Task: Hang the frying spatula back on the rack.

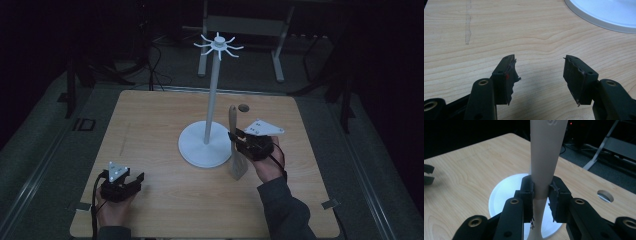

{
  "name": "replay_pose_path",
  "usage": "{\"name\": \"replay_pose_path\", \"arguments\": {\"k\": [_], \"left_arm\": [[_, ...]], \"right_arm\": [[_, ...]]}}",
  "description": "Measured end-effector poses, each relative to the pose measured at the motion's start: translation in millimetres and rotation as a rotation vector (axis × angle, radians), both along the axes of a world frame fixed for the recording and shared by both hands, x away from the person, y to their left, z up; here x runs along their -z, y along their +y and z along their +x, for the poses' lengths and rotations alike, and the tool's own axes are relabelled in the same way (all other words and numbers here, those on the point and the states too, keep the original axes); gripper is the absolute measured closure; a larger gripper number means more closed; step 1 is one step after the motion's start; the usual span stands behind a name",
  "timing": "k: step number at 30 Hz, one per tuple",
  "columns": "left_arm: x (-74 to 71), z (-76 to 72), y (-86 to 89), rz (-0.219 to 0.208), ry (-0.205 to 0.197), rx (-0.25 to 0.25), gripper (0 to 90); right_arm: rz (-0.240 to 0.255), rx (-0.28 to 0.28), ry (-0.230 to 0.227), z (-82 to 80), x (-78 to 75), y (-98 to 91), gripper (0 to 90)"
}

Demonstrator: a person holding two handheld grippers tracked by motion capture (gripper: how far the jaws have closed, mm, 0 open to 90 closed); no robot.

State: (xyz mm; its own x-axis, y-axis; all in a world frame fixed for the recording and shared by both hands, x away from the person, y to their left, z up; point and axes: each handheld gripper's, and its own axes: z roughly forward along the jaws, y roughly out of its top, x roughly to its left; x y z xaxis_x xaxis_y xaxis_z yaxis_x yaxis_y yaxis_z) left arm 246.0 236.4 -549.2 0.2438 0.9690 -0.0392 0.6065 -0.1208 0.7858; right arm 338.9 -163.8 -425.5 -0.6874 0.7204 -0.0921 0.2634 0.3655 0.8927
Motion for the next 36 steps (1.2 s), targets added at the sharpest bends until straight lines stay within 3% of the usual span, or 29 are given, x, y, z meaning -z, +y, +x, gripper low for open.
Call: {"name": "replay_pose_path", "arguments": {"k": [15, 36], "left_arm": [[-0.2, -0.1, 0.1, -0.001, 0.0, -0.001, 43.4], [-0.8, -0.4, 0.8, -0.006, -0.005, -0.005, 43.5]], "right_arm": [[0.027, -0.001, -0.031, 1.5, -9.0, 0.9, 74.6], [0.079, 0.016, -0.038, 10.0, -35.8, 4.2, 74.6]]}}
